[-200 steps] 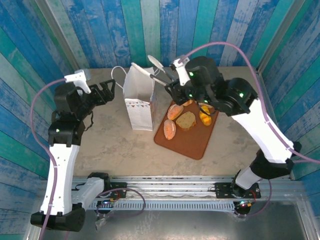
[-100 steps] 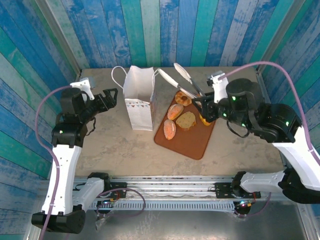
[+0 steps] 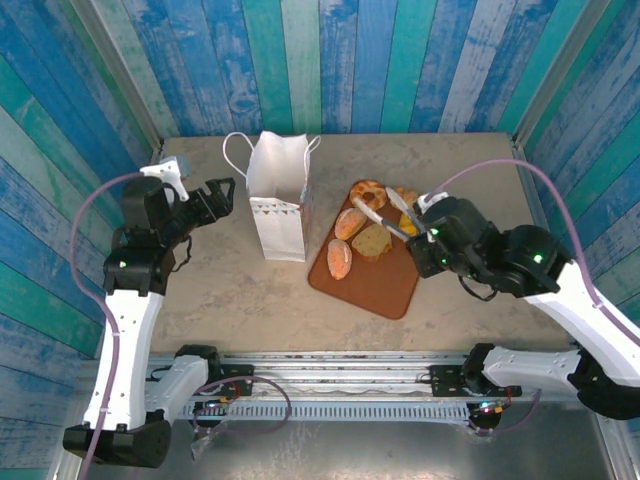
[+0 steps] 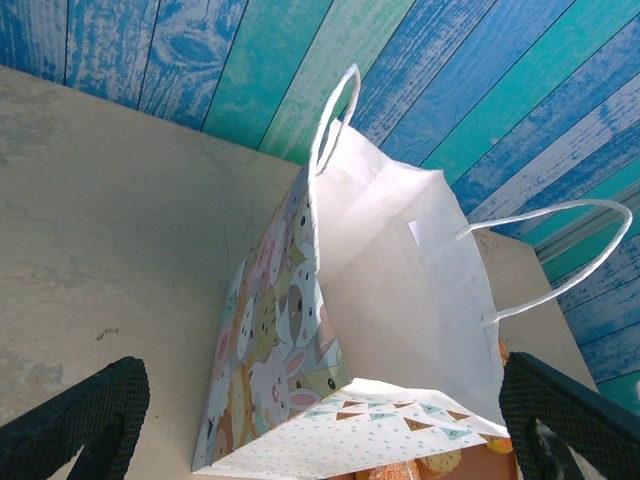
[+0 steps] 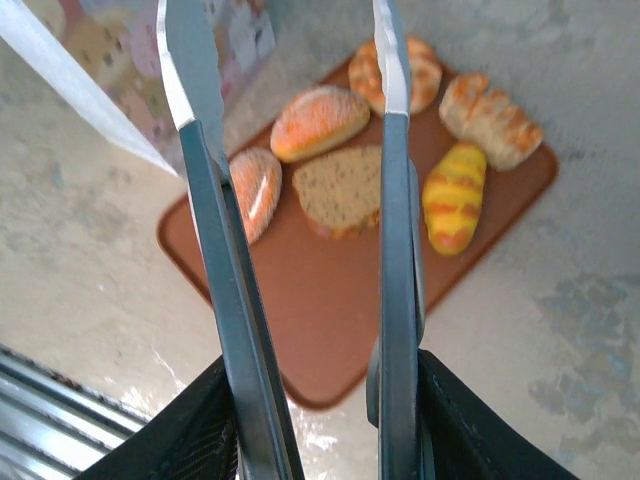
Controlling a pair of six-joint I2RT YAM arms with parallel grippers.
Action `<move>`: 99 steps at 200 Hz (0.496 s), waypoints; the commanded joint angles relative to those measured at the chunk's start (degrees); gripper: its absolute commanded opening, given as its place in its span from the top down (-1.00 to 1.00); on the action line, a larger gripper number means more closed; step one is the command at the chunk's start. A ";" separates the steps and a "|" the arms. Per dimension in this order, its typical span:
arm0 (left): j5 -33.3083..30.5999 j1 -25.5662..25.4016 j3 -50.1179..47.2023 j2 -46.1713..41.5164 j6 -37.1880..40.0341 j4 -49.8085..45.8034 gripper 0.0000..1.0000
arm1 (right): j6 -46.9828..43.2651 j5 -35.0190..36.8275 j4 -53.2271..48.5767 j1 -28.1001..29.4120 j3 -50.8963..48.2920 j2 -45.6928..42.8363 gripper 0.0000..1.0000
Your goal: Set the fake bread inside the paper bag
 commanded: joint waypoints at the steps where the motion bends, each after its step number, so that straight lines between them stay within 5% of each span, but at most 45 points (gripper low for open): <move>1: 0.92 0.08 -2.03 0.12 -0.95 0.93 -0.89 | 1.01 -3.15 0.31 -0.10 -3.21 0.84 0.10; 38: 6.73 0.08 -4.33 1.02 -3.55 5.24 -0.89 | 2.76 -9.08 3.15 -0.13 -9.62 1.95 0.09; 99: 6.52 0.08 -5.36 1.84 -3.54 6.00 -0.88 | 6.04 -16.31 12.24 -0.08 -20.11 3.87 0.07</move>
